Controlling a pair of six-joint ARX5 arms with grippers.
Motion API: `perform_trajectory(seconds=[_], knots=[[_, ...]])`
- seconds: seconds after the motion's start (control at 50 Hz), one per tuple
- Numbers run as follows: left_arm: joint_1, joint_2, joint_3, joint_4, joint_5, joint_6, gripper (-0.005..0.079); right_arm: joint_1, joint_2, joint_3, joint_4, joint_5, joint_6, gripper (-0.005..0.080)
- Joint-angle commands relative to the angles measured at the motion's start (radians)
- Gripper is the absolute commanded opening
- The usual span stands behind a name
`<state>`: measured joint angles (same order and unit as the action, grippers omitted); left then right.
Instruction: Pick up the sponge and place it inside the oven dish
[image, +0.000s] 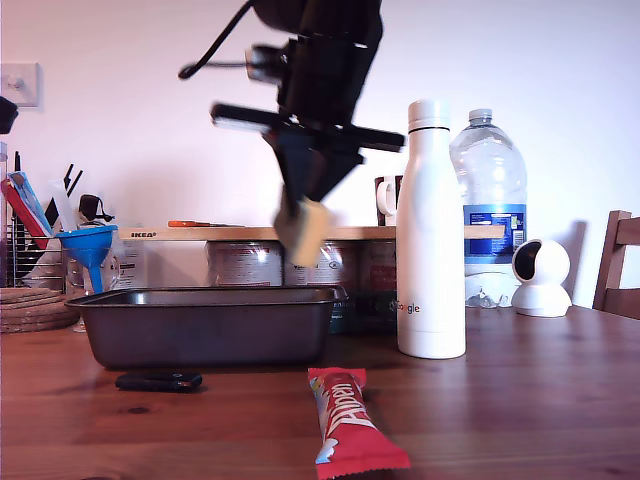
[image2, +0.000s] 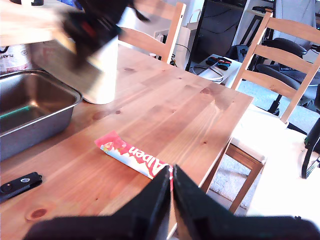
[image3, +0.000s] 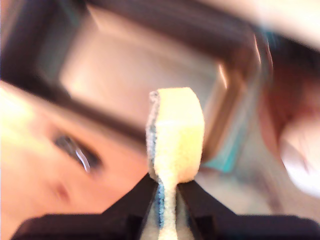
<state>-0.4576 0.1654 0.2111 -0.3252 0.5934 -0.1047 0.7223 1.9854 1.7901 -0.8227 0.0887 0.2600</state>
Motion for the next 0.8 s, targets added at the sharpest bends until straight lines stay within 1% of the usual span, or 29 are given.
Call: perform_trajectory(seconds=[0.0, 0.24, 0.3, 0.34, 0.38, 0.44, 0.48, 0.5, 0.54, 0.78], knots=[[-0.003, 0.004, -0.018, 0.011, 0.001, 0.001, -0.0024, 0.004, -0.004, -0.008, 0.043, -0.002, -0.006, -0.001], [-0.003, 0.004, -0.018, 0.011, 0.0, 0.001, -0.0024, 0.003, -0.004, -0.008, 0.118, -0.005, -0.029, -0.001], [-0.003, 0.004, -0.018, 0.011, 0.0, 0.001, -0.0024, 0.003, -0.004, -0.008, 0.131, -0.005, -0.033, 0.0009], [-0.003, 0.004, -0.018, 0.011, 0.0, 0.001, -0.0024, 0.003, -0.004, -0.008, 0.132, -0.008, -0.032, 0.0058], [-0.003, 0.004, -0.018, 0.011, 0.001, 0.001, -0.0024, 0.003, -0.004, -0.008, 0.13, -0.012, -0.032, 0.0153], [-0.003, 0.004, -0.018, 0.011, 0.0, 0.001, -0.0024, 0.003, -0.003, -0.008, 0.126, -0.007, -0.032, 0.0321], [-0.003, 0.004, -0.018, 0.011, 0.0, 0.001, -0.0024, 0.003, -0.003, -0.008, 0.128, 0.005, -0.032, 0.0395], [-0.003, 0.004, -0.018, 0.011, 0.001, 0.001, -0.0024, 0.004, -0.002, -0.008, 0.129, 0.009, -0.032, 0.0417], [-0.003, 0.004, -0.018, 0.011, 0.001, 0.001, -0.0024, 0.004, -0.002, -0.008, 0.131, 0.019, -0.032, 0.0429], [-0.003, 0.004, -0.018, 0.011, 0.001, 0.001, -0.0024, 0.003, -0.002, -0.008, 0.15, 0.051, -0.034, 0.0434]])
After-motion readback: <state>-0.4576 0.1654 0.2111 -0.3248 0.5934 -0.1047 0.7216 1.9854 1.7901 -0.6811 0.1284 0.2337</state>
